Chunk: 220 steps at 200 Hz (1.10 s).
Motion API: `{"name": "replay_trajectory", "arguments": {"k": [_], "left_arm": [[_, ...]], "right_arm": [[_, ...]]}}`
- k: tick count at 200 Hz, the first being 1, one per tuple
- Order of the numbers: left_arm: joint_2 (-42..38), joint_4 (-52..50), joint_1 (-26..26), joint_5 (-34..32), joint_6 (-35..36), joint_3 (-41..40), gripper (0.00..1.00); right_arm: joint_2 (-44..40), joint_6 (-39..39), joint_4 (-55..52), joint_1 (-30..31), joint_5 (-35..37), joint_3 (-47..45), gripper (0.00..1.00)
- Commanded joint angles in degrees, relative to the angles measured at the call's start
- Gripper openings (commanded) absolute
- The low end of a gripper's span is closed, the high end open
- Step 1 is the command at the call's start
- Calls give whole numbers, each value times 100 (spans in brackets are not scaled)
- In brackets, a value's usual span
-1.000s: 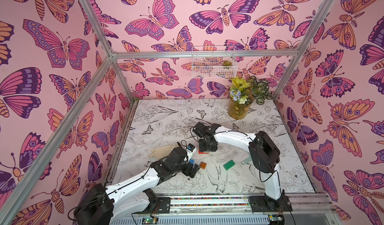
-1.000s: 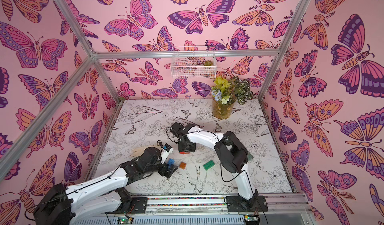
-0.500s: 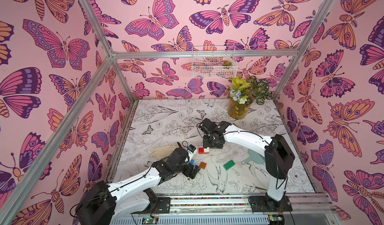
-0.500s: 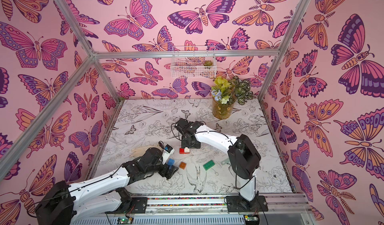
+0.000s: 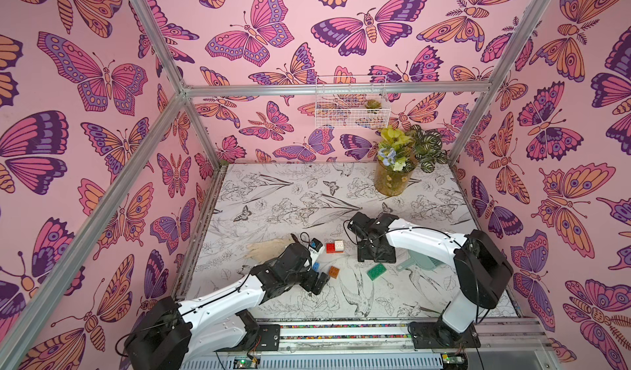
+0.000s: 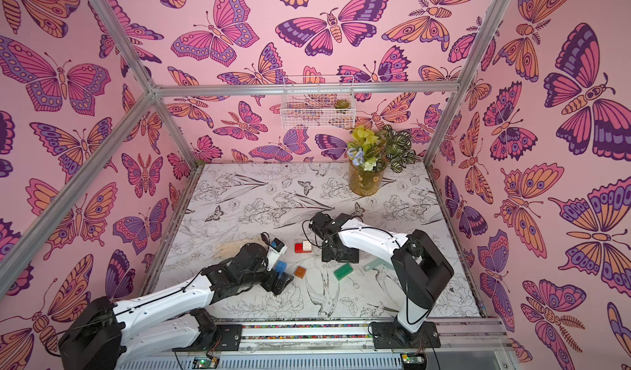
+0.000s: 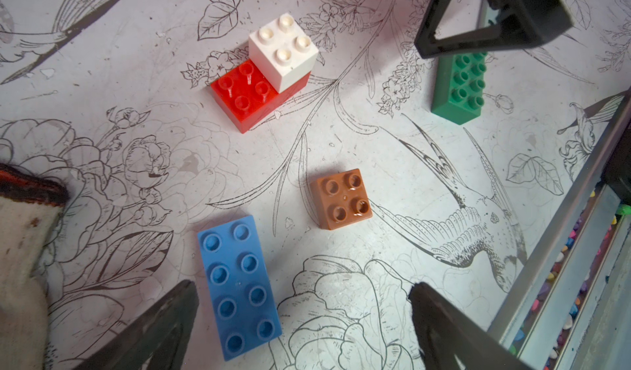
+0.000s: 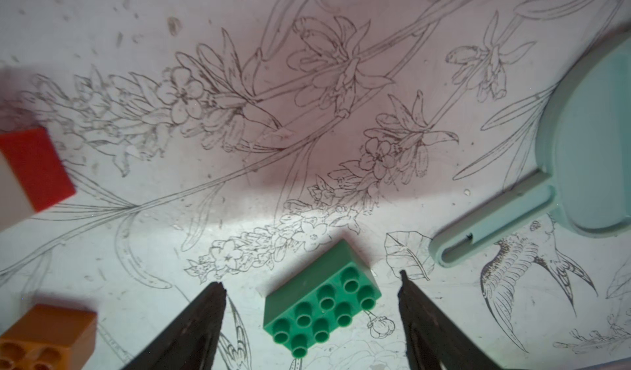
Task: Assemble the number 5 with lego
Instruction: Assemble the lego brick with the lego brick, then pick up the lego brick from the center of the board.
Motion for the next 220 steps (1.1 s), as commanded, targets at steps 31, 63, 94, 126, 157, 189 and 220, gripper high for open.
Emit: {"name": "replay_trajectory", "arguments": {"k": [31, 63, 94, 126, 157, 189, 220], "left_arm": [[-10, 14, -68, -20, 16, 60, 100], [31, 15, -98, -26, 24, 66, 100], [56, 12, -108, -37, 29, 74, 100], [87, 25, -124, -56, 19, 91, 100], [120, 9, -133, -72, 15, 100, 100], [106, 14, -133, -108, 8, 100, 100], [137, 11, -133, -108, 15, 109, 100]], "right_arm": [[-211, 85, -124, -21, -206, -465, 85], [-466, 144, 44, -28, -467, -902, 85], [-700, 170, 223, -36, -641, -1206, 81], [-899, -34, 561, -63, -920, -1368, 66], [-781, -168, 714, -71, -1116, -1366, 54], [-555, -268, 709, -71, -1205, -1321, 48], [-372, -418, 652, -78, -1269, -1269, 39]]}}
